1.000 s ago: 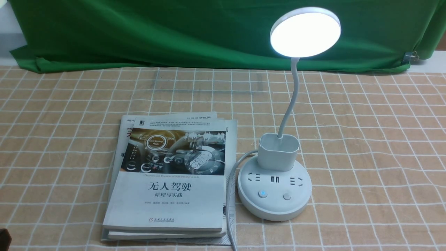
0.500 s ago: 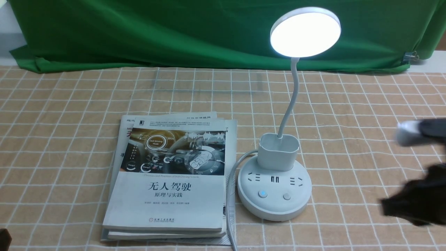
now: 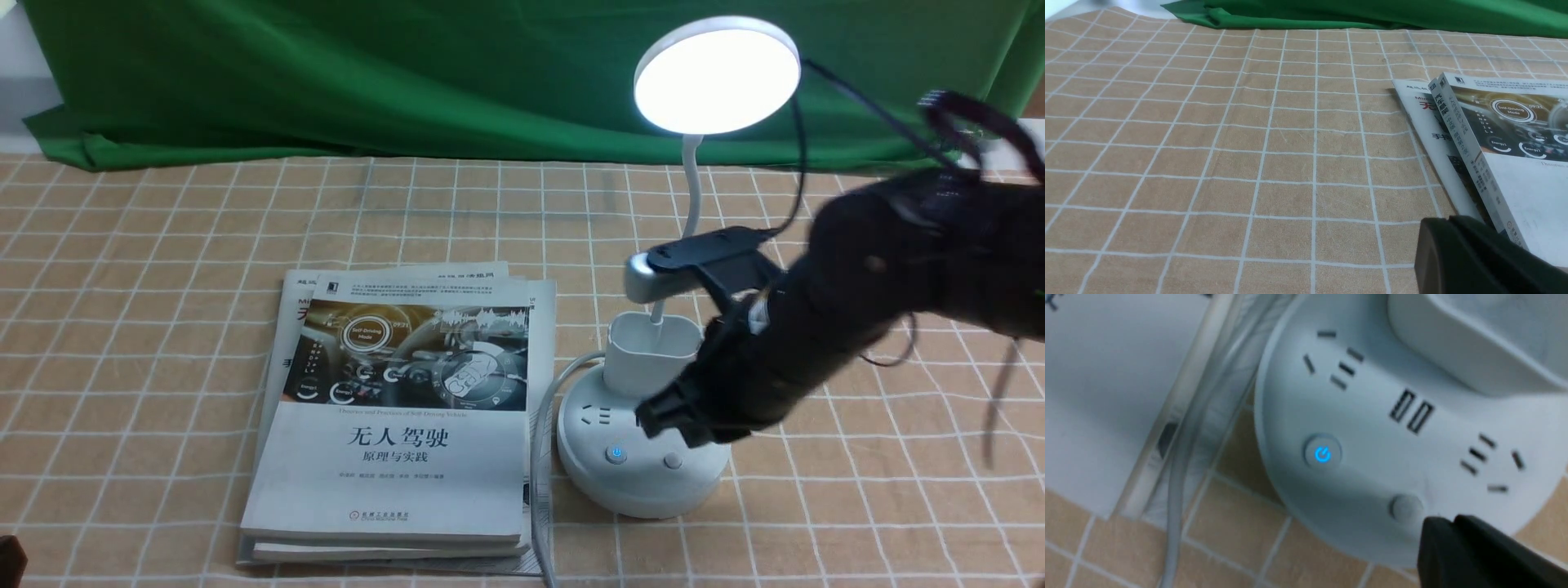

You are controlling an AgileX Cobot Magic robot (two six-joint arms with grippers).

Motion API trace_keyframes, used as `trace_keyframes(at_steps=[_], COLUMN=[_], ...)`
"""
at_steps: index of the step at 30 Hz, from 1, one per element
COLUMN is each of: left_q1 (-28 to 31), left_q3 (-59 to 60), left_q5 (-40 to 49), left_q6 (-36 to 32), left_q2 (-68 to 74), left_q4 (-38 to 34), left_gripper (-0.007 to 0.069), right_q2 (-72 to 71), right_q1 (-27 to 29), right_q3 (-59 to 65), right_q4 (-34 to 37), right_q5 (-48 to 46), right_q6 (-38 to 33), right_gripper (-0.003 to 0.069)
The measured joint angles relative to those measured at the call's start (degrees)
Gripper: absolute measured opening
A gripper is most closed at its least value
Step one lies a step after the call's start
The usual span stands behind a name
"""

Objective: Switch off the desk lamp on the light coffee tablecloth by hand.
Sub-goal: 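Press the power button on the lamp base to turn the lamp off with the right gripper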

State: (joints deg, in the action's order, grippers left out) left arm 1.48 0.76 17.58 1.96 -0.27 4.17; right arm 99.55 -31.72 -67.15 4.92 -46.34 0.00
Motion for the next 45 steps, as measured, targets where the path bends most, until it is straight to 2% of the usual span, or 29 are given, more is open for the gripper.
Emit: trace_keyframes(at_steps=[33, 45], left_q1=[0.0, 0.0], left_q3=[0.0, 0.0], left_q5=[0.0, 0.0], left_q6=[-0.06, -0.06], left_q2=[0.0, 0.0], left_q4=[0.0, 0.0], left_gripper=[0.0005, 0.0005], right_q2=[7.15, 2.95], right_q1=[-0.91, -0.91], right_q3=[-2.59, -1.92], right_q4=[0.48, 0.31], right_q5=[-1.06, -1.29], right_q6=[-1.5, -1.5], right_gripper=[0.0036, 0.0036])
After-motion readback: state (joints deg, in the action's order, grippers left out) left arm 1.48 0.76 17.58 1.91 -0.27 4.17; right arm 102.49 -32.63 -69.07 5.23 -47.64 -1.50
